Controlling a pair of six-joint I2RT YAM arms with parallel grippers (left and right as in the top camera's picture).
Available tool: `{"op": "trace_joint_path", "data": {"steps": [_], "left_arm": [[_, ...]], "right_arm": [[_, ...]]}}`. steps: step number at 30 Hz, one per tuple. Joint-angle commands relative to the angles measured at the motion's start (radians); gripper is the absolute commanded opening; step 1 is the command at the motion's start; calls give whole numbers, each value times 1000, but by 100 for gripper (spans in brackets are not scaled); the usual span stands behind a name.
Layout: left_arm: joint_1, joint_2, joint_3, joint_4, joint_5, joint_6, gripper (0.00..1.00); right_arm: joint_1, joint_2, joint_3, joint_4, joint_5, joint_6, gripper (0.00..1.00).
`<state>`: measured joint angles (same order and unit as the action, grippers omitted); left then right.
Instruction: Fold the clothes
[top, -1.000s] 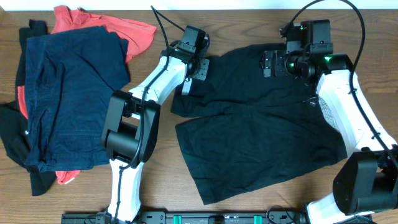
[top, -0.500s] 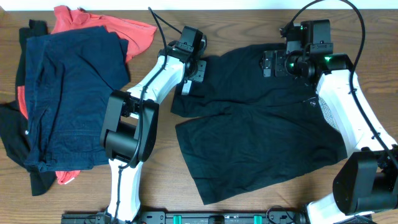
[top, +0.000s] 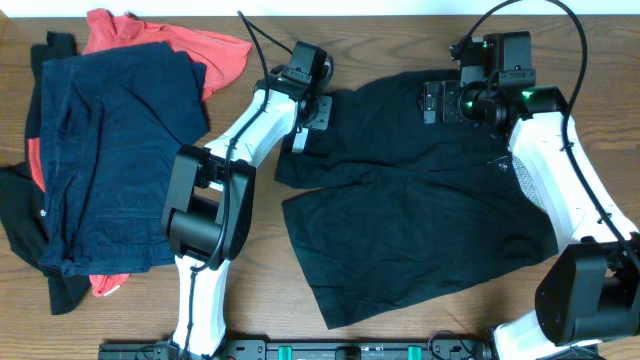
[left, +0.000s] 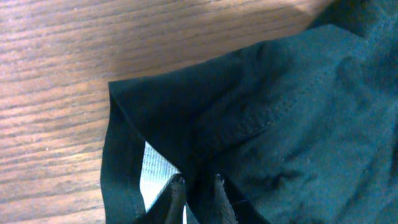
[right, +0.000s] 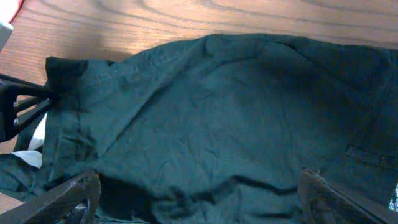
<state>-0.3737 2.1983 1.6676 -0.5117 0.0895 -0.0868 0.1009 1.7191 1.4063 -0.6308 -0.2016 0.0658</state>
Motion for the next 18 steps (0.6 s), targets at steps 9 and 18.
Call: {"op": "trace_joint_path", "data": {"steps": [9, 18], "left_arm": [[19, 3, 18, 54, -13, -2, 6], [100, -5, 72, 190, -13, -2, 6]], "right_arm": [[-11, 7, -2, 3, 3, -16, 99], [-11, 7, -2, 3, 3, -16, 99]]}}
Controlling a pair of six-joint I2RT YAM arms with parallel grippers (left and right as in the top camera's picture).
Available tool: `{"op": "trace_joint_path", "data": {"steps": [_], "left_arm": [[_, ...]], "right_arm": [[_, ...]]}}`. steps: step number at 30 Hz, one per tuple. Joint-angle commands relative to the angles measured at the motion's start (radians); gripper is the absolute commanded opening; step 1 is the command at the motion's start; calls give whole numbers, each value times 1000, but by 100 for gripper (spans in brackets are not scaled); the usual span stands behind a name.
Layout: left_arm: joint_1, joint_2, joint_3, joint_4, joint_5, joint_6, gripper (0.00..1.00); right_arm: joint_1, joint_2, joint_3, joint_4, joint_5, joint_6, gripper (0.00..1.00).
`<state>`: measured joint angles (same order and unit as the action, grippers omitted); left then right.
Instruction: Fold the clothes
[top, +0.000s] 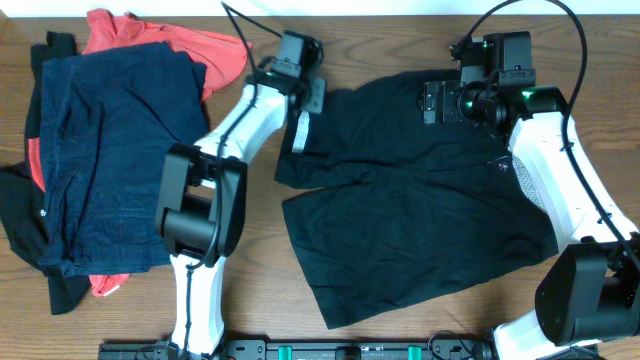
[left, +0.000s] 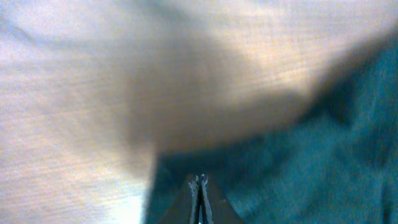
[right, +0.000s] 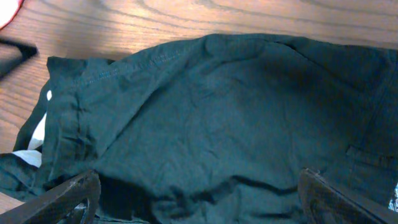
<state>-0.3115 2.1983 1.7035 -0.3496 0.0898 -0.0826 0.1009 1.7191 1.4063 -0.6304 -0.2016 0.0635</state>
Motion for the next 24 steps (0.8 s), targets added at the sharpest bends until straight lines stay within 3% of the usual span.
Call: {"op": "trace_joint_path", "data": {"steps": [1, 7, 11, 16, 19, 24], "left_arm": [[50, -5, 37, 51, -13, -6, 6], [97, -5, 37, 137, -6, -6, 6], [98, -5, 38, 34, 93, -6, 7], [84, -3, 33, -116, 217, -5, 40], [74, 1, 13, -144, 217, -5, 51], [61, 19, -5, -160, 229, -6, 56]], "right_arm": [[-11, 7, -2, 3, 3, -13, 99], [-11, 7, -2, 18, 3, -13, 99], [-10, 7, -2, 22, 3, -13, 99], [-10, 7, -2, 21, 3, -13, 99], [-10, 7, -2, 22, 3, -13, 99], [-10, 7, -2, 21, 3, -13, 99]]}}
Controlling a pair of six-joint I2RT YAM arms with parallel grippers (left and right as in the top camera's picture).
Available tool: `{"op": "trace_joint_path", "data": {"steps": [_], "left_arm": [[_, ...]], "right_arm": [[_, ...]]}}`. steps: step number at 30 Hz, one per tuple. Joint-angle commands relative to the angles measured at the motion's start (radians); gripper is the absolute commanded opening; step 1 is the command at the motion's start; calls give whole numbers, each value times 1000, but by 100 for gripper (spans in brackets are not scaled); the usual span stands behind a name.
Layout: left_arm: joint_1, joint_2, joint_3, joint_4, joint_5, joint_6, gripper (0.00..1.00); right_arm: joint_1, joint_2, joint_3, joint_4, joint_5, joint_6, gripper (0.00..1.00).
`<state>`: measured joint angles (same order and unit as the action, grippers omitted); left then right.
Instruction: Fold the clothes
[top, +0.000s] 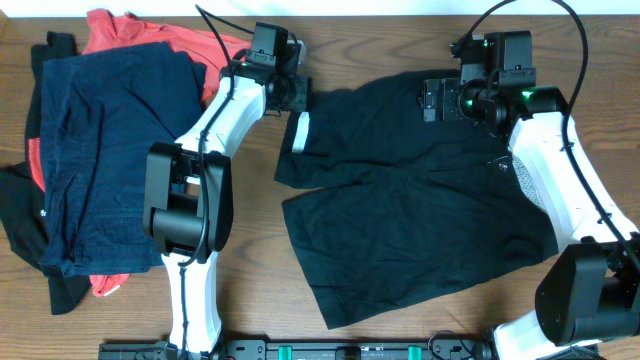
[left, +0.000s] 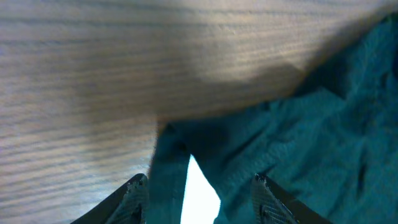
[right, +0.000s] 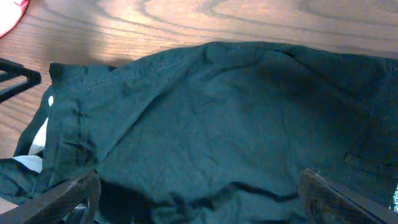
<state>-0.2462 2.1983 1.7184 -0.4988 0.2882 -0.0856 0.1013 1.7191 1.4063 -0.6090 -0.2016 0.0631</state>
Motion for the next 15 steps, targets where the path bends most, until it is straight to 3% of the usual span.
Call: {"op": "trace_joint_path", "data": {"steps": [1, 15], "left_arm": [[-6, 23, -19, -13, 42, -3, 57], [-29, 52, -21, -35, 37, -5, 58]], "right_arm": [[-9, 7, -2, 0, 3, -13, 99], [-10, 7, -2, 3, 3, -13, 99]]}}
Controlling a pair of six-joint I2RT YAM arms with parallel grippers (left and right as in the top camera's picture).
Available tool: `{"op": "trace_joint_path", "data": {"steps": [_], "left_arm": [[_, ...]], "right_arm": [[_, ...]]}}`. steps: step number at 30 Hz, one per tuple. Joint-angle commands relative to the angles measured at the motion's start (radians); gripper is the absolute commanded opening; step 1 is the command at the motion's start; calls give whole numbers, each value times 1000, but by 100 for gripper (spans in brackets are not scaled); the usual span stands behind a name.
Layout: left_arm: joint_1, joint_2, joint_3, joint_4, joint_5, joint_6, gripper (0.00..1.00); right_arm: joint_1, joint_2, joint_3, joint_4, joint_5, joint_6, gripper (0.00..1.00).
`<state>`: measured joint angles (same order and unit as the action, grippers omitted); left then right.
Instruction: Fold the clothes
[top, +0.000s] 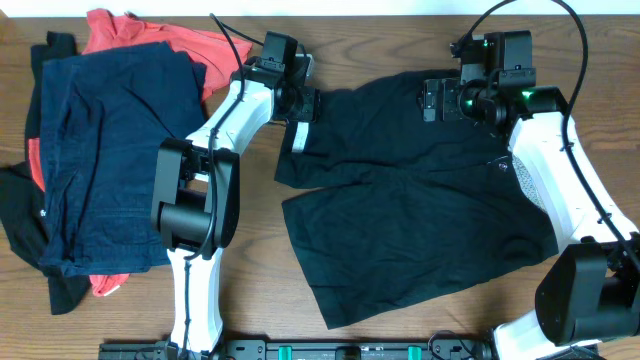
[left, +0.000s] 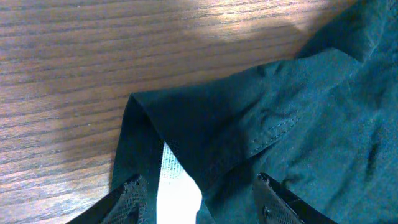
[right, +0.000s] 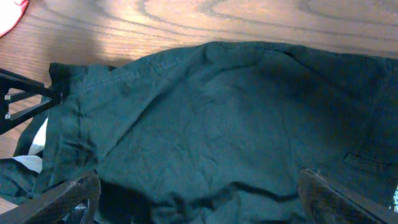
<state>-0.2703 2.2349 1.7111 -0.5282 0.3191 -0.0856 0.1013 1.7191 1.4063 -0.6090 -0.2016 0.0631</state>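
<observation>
A pair of black shorts (top: 400, 190) lies spread on the wooden table, waistband to the back. Its back left corner (left: 186, 118) is turned up, showing a white label (left: 177, 190). My left gripper (top: 303, 106) hovers open at that corner, its fingers (left: 134, 199) straddling the label and folded edge. Over the waistband at the back right, my right gripper (top: 432, 101) stands open with dark fabric (right: 217, 118) below it and its fingers (right: 68, 199) wide apart.
A heap of clothes lies at the left: navy trousers (top: 110, 140) on top, a red garment (top: 170, 40) behind, black cloth (top: 20, 220) at the edge. Bare wood (top: 260, 230) separates the heap from the shorts.
My left gripper has moved right and forward, back to the shorts' back left corner, still open. The right gripper has not moved.
My left gripper was shut at the shorts' back left corner, fingers pinched on the fabric. Then it was a little further back, still shut. Then it stood open, off to the left of the corner. Now it is open over the corner again; the right arm stayed put.
</observation>
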Motion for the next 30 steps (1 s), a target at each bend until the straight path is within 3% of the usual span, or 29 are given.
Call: {"op": "trace_joint_path", "data": {"steps": [1, 13, 20, 30], "left_arm": [[-9, 15, -15, -5, 6, -7, 58], [-75, 18, -15, 19, -27, -6, 56], [-72, 21, -15, 21, -51, -6, 33], [-74, 35, -23, 14, -174, -6, 34]], "right_arm": [[-9, 7, -2, 5, 3, -12, 99], [-8, 7, -2, 8, 2, -12, 99], [-8, 7, -2, 3, 3, -13, 99], [-8, 7, -2, 3, 3, -13, 99]]}}
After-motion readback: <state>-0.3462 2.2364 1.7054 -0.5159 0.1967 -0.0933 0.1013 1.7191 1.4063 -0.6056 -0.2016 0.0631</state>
